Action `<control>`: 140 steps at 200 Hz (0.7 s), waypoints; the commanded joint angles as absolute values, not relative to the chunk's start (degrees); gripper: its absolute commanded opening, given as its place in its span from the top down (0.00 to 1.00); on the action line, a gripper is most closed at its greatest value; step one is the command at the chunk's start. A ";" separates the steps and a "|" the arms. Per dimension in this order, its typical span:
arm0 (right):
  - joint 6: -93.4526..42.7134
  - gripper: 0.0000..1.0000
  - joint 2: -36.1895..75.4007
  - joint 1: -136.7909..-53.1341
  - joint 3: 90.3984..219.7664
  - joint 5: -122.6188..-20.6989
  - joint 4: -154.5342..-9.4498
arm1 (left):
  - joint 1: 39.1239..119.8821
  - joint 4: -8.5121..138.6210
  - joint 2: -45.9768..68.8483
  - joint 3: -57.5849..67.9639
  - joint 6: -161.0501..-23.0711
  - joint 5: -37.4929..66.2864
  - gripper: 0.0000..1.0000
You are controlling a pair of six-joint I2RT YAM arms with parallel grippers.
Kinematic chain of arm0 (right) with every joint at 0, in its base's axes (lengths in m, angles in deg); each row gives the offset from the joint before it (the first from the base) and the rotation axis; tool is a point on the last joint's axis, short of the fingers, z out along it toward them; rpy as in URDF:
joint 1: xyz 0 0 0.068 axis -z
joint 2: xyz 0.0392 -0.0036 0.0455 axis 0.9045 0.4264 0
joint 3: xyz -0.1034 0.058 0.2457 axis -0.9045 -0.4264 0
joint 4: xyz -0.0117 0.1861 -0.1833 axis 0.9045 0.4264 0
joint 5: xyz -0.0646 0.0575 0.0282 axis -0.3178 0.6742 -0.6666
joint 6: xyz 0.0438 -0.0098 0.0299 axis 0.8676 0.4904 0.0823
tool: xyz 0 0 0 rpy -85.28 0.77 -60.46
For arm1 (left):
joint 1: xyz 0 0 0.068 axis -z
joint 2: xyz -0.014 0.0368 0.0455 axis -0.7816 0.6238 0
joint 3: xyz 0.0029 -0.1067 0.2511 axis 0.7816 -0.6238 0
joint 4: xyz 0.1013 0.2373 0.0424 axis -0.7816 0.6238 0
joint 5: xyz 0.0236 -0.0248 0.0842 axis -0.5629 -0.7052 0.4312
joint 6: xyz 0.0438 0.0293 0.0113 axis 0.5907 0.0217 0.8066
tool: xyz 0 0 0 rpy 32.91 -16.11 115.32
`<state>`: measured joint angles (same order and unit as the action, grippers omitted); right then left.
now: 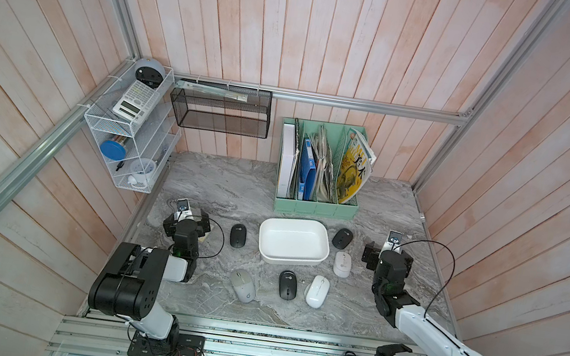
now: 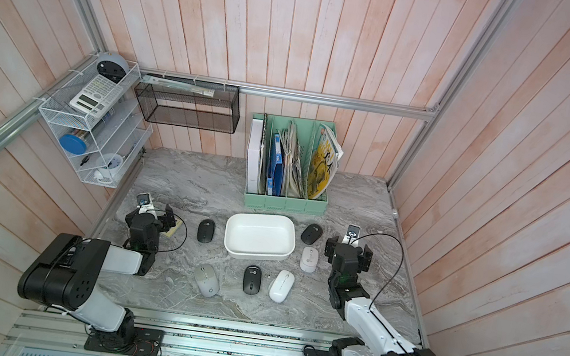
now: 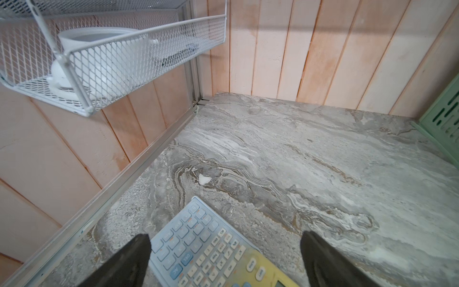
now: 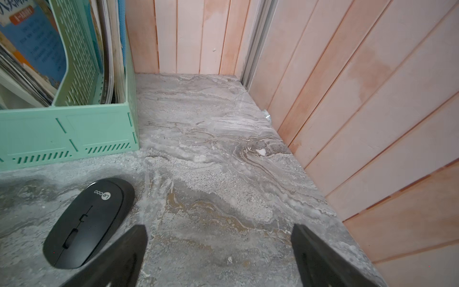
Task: Take out the mouse from the storage box
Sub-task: Reset both arms
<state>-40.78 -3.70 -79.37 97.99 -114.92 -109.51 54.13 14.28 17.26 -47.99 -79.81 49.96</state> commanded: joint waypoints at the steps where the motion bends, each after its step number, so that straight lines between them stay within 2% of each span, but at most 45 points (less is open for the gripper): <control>1: -43.68 0.03 0.62 -78.38 97.98 -111.94 -122.68 | 53.86 13.37 17.58 -47.35 -80.78 51.71 0.00; 52: -47.93 0.03 11.47 -77.75 97.18 -111.62 -132.53 | 53.88 13.40 17.65 -47.35 -80.73 51.58 0.00; 70: -48.81 0.03 18.60 -77.60 95.82 -111.40 -143.14 | 53.87 13.35 17.62 -47.34 -80.71 51.71 0.00; 83: -47.49 0.03 19.34 -76.70 93.86 -111.24 -147.03 | 53.91 13.34 17.64 -47.33 -80.66 51.68 0.00; 100: -44.28 0.03 20.99 -73.17 94.57 -105.27 -145.07 | 53.89 13.35 17.62 -47.32 -80.64 51.67 0.00; 125: -43.00 0.03 20.19 -71.28 99.01 -102.82 -135.28 | 53.87 13.37 17.57 -47.34 -80.64 51.71 0.00; 140: -42.83 0.03 20.42 -71.33 98.80 -102.79 -136.01 | 53.94 13.38 17.58 -47.32 -80.64 51.68 0.00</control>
